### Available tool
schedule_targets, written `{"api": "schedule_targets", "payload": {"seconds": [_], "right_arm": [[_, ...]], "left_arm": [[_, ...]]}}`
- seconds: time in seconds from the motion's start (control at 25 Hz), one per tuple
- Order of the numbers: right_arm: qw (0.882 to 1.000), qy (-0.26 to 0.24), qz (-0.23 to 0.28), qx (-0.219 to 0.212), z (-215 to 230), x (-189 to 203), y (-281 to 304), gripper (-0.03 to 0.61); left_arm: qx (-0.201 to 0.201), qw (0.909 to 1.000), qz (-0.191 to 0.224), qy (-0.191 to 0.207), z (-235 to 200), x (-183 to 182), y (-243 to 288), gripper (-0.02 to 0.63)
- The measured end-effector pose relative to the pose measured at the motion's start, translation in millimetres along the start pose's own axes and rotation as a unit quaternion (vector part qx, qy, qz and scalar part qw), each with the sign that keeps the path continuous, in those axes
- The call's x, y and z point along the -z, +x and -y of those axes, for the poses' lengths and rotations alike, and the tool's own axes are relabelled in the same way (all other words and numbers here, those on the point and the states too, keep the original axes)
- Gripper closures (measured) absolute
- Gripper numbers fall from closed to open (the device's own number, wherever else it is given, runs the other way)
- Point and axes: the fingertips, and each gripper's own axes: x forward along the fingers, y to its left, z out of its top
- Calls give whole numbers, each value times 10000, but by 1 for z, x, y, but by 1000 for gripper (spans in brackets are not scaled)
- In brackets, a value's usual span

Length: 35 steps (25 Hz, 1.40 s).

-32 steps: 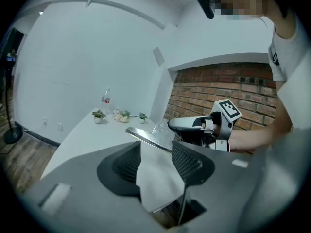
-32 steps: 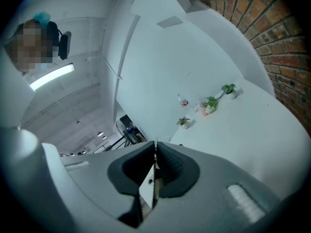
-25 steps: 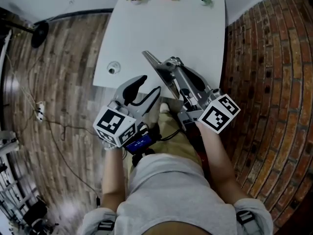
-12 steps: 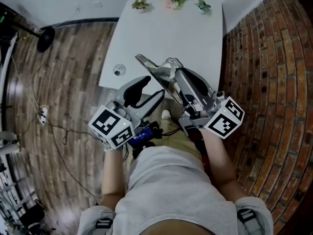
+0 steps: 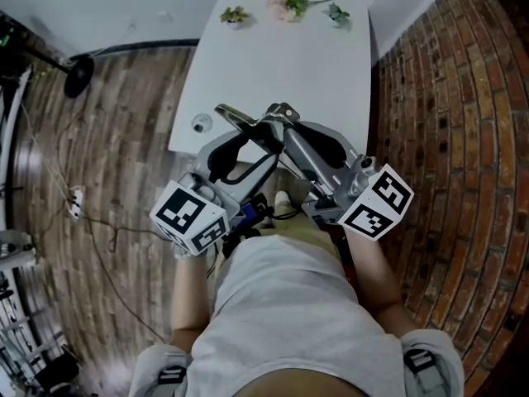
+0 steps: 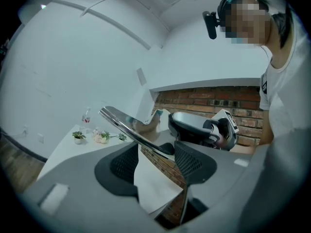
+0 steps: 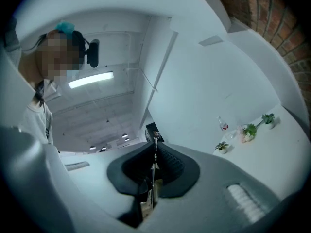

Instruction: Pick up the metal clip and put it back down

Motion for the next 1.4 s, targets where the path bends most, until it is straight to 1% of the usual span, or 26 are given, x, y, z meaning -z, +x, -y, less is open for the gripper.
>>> {"api": "schedule_targets", "payload": {"seconds": [0.08,0.2,0.48,1.0,1.12,1.28,1.4], "right_arm": [[9996,-252,-90,-16,-4,-1,3,560],[9991,-385,-152,-20,-6,-1,5,558],[9987,-419,-291,13,-4,5,9,557],[9983,-353,-401,228,11,10,-1,554],[9976,-334,-522,297,18,14,-2,552],[9946,-499,-826,376,26,25,-4,545],[9930,-518,-982,405,31,33,-3,546]], "left_arm": [[-25,10000,17,-3,-1,-1,-1,376],[-54,10000,4,22,-2,-2,-2,376],[-188,9997,-104,134,-7,3,-5,376],[-127,9996,-220,81,-7,18,7,382],[-175,9994,-296,57,-9,22,10,387],[-278,9992,-285,-97,-18,26,12,393],[-375,9985,-377,-161,-25,26,15,394]]}}
